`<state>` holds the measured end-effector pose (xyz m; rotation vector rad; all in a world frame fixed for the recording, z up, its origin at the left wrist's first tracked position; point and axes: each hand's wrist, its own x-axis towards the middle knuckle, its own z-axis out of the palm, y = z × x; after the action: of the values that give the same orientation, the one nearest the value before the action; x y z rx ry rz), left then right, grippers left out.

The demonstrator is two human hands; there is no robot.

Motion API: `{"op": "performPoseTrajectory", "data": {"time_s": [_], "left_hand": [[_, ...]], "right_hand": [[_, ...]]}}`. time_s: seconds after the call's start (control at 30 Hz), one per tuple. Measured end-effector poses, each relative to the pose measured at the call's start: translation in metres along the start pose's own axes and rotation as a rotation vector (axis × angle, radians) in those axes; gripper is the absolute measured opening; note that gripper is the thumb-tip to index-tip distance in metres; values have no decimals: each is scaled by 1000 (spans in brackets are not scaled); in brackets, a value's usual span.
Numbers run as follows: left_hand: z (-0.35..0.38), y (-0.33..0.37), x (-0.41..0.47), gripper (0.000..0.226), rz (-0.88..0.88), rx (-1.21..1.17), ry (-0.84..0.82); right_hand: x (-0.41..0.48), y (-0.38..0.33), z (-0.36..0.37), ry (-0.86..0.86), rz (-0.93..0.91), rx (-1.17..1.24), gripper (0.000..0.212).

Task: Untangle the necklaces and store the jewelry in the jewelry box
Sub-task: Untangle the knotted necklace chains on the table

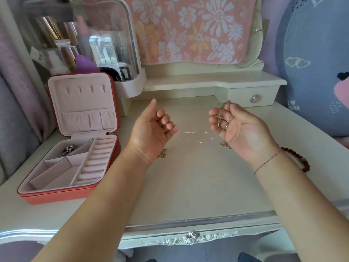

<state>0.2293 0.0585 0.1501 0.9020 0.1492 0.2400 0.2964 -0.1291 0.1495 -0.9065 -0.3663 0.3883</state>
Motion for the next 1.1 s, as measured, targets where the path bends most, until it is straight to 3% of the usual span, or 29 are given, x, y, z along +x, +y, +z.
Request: {"op": "performPoseTrajectory", "data": {"time_s": [0.5, 0.63, 0.8, 1.0, 1.1], "left_hand": [[-4, -2, 0, 24, -14, 231, 20], [-5, -1, 1, 23, 43, 221, 39], [-13, 4, 4, 22, 168, 216, 88], [-13, 6, 2, 23, 238, 346, 180], [-10, 5, 0, 24, 286, 439, 232]], "right_hand": [[0, -2, -6, 77, -59, -86, 22], [-1, -3, -4, 114, -110, -182, 21], [-5, -2, -2, 175, -245, -477, 19], [-6, -3, -3, 174, -209, -403, 18], [-5, -1, -5, 196, -245, -481, 16]]}}
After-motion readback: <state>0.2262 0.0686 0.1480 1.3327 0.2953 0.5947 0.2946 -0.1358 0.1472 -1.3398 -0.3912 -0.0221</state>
